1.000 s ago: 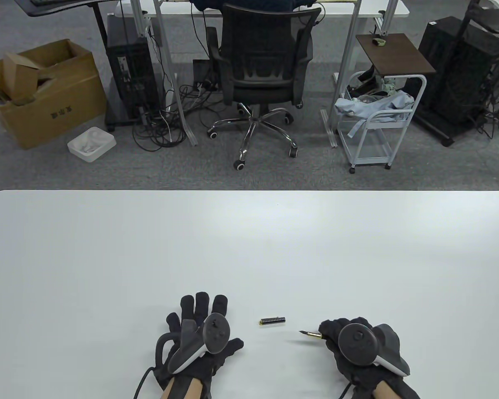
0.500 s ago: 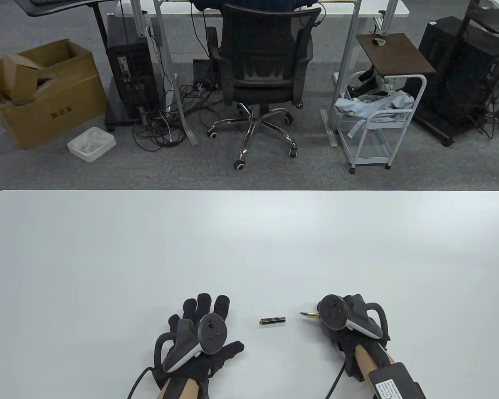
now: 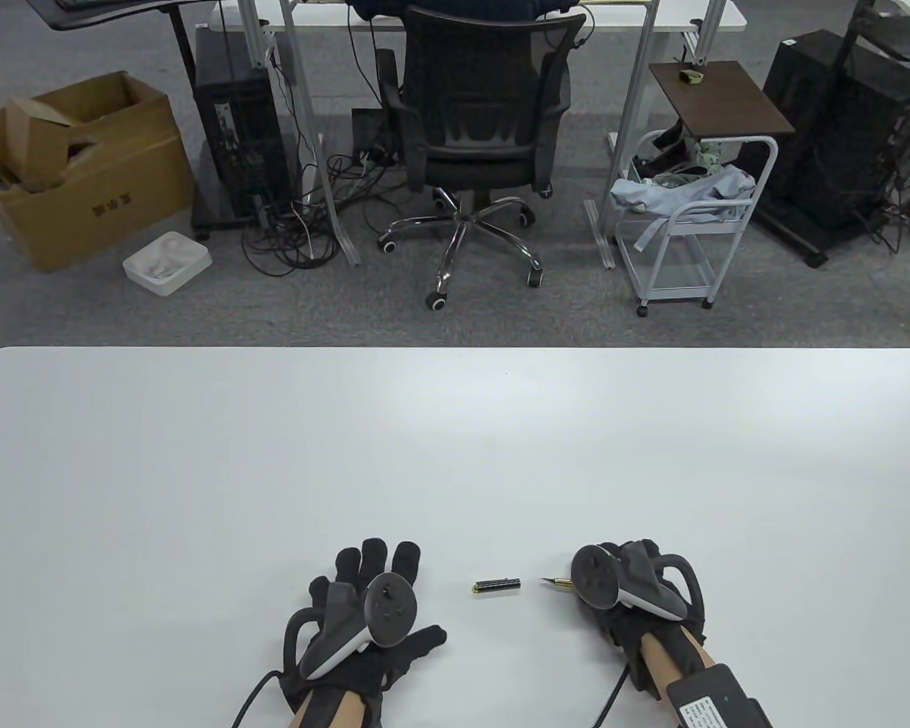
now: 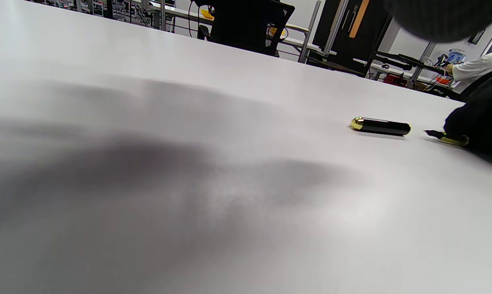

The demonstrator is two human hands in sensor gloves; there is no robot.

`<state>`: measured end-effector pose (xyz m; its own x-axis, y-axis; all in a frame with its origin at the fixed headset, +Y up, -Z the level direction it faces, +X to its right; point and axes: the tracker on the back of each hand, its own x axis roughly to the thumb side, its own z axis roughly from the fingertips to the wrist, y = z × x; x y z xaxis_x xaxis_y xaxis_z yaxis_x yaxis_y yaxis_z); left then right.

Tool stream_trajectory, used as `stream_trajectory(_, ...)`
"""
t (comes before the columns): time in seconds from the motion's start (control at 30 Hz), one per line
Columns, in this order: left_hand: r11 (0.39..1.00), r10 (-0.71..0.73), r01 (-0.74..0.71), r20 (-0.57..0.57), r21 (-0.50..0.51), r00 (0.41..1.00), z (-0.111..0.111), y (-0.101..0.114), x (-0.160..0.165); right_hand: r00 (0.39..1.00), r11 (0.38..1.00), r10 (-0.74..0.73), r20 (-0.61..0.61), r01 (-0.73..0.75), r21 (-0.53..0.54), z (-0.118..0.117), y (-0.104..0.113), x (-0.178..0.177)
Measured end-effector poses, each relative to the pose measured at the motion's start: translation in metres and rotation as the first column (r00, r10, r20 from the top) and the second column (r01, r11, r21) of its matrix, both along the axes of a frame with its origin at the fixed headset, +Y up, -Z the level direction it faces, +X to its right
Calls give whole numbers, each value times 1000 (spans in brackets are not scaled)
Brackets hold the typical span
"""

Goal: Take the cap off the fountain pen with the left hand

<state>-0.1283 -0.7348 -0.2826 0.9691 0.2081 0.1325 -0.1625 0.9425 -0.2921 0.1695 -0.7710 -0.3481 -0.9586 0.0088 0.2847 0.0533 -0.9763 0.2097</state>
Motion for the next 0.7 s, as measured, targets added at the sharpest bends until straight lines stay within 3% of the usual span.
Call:
stream_trajectory(0.2,1000,1,-1,-10,-20,1000,-1,-3,-1,987,975,-156,-35,160,153,27,65,11)
stream_trajectory(0.37,1000,-2,2,-11,-31,1000,0,-5,2,960,943,-278,16,270,194,52,95,41)
stream_trajectory(0.5,1000,-9,8,-17,-23,1000,0,-5,1,965,957,-255,53,245,156,69,88,63)
stream_trajectory(0.7,999,-19,18,-35,-35,999,-3,-8,-3,971,978,-208,119,205,43,79,52,91)
